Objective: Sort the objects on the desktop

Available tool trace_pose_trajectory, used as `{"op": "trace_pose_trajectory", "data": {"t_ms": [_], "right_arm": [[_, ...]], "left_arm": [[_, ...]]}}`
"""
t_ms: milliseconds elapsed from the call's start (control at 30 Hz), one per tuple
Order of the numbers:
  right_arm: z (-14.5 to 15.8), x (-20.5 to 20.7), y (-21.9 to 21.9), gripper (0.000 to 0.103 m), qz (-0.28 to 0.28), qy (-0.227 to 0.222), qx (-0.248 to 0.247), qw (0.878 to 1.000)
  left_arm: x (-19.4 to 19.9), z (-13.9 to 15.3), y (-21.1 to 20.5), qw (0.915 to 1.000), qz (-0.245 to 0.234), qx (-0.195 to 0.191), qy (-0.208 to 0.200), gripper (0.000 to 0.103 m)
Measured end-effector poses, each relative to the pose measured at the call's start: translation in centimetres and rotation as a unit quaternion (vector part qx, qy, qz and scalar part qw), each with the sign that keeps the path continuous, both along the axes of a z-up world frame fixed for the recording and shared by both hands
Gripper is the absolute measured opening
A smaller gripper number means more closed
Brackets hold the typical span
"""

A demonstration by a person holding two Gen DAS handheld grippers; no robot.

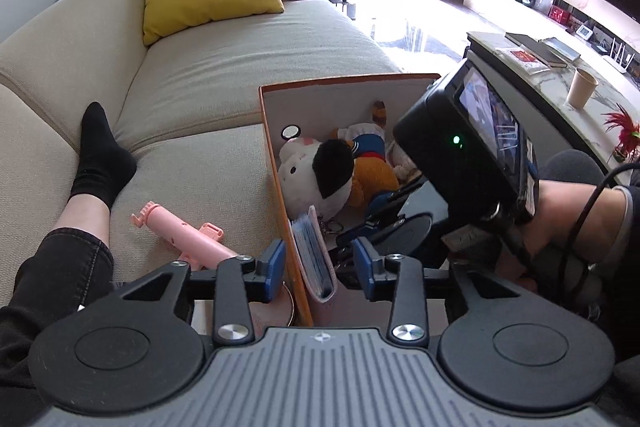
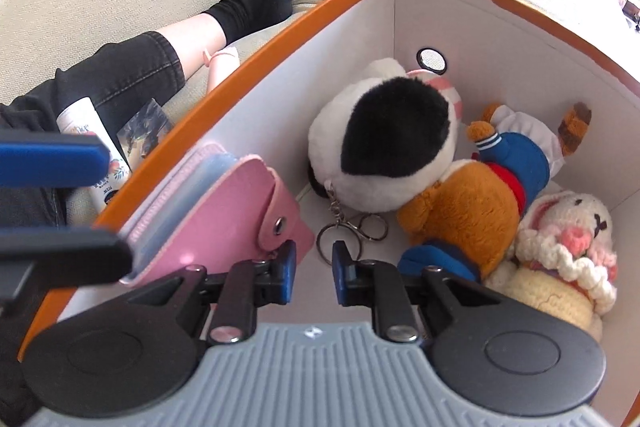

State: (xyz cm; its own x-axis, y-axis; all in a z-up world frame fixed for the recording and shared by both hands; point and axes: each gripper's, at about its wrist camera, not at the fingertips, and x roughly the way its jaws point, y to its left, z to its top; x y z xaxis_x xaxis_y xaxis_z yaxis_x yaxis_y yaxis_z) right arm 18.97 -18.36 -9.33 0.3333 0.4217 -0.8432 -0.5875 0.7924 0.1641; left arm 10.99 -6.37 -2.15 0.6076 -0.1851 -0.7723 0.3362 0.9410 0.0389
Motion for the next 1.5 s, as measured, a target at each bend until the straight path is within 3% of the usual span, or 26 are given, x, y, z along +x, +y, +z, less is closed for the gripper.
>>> {"op": "trace_pose_trajectory", "data": {"t_ms": [133, 200, 300, 400, 567, 967, 1267, 1500], "right_arm": [[0.8, -1.0, -0.9, 0.022, 0.019, -0.008, -0.007, 1.0], [1.2, -1.7, -1.1, 0.024, 0.04, -0.01, -0.003, 0.999], [1.4, -3.0, -0.5, 0.025, 0.086, -0.011, -0.013, 0.996], [1.4, -4.8, 0.6, 0.039, 0.136, -0.024, -0.028, 0.99], [1.1, -5.8, 2.6, 0.039, 0.175, -0.083, -0.056, 0.98], [1.2, -4.9, 3.1, 0.037, 0.227, -0.118, -0.077, 0.964], [1.8, -5.5, 3.1, 0.039, 0.222, -0.12, -0.098, 0.963], [3.2, -6.2, 1.5, 0.045, 0.159, -0.112, -0.098, 0.976]], "left_arm": [[-0.2, -0.6, 0.4, 0.9998, -0.003, -0.003, 0.019, 0.05], [0.0, -0.9, 0.8, 0.9996, 0.003, -0.006, 0.027, 0.038], [0.3, -1.0, 1.4, 0.9993, 0.01, -0.021, 0.029, 0.037], [0.3, -1.0, 2.0, 0.9986, 0.011, -0.041, 0.031, 0.034], [0.9, -1.5, 2.6, 0.9958, 0.018, -0.077, 0.046, 0.021], [2.1, -2.0, 3.1, 0.9928, 0.024, -0.102, 0.058, 0.017], [0.7, -0.7, 4.2, 0.9919, 0.025, -0.121, 0.031, 0.017], [-1.1, 0.6, 5.9, 0.9902, 0.043, -0.132, -0.017, 0.017]]}}
